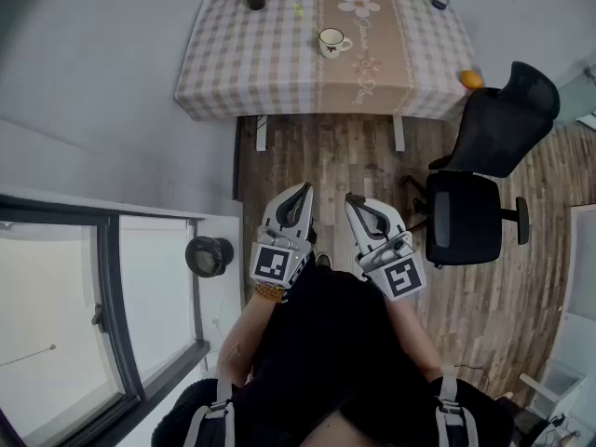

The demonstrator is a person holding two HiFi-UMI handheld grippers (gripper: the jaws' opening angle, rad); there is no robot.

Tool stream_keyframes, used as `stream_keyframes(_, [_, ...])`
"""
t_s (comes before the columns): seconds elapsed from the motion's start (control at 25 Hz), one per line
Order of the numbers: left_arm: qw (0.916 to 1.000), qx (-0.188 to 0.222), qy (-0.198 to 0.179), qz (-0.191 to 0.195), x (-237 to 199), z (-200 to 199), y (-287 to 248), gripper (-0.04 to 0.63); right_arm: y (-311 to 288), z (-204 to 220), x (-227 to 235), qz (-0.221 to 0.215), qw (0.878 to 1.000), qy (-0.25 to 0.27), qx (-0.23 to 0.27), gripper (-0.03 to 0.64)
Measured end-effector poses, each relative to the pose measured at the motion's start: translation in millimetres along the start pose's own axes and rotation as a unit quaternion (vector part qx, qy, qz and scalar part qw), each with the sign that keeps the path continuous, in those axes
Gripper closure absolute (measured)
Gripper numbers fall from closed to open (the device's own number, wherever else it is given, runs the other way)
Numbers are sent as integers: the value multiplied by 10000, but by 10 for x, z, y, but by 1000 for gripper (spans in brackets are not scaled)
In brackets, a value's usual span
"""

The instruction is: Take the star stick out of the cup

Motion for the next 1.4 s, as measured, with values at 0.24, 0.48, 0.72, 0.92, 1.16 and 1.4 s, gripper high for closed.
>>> stream_keyframes(0.24, [9996,-152,225,64,-345,326,-369,606,-288,200,212,-202,9996,-167,135,615])
stream_keyframes(0.48, [9985,-320,395,208,-800,630,-1053,606,-697,414,710,2,9995,-327,3,615])
stream_keyframes(0.72, [9971,-386,513,398,-1333,734,-1867,606,-1350,512,1356,18,9984,-438,-349,615])
stream_keyframes(0.92, [9957,-368,764,385,-1790,812,-2473,606,-1893,540,1872,-67,9981,-514,-328,615])
stream_keyframes(1.16, [9931,-531,965,407,-2344,1051,-3019,603,-2420,785,2381,-20,9967,-526,-614,615])
stream_keyframes(1.4, [9933,-646,777,568,-2680,1246,-3526,568,-2792,888,2743,105,9976,-409,-548,615])
Point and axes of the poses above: the fingertips, and each gripper's own axes: y backward along the fingers, x to its right, z out of its underside, the point moved 7 cm from there along y, backward along the fingers, and after that the axes turned 7 degrees about x, right-handed, at the moved point
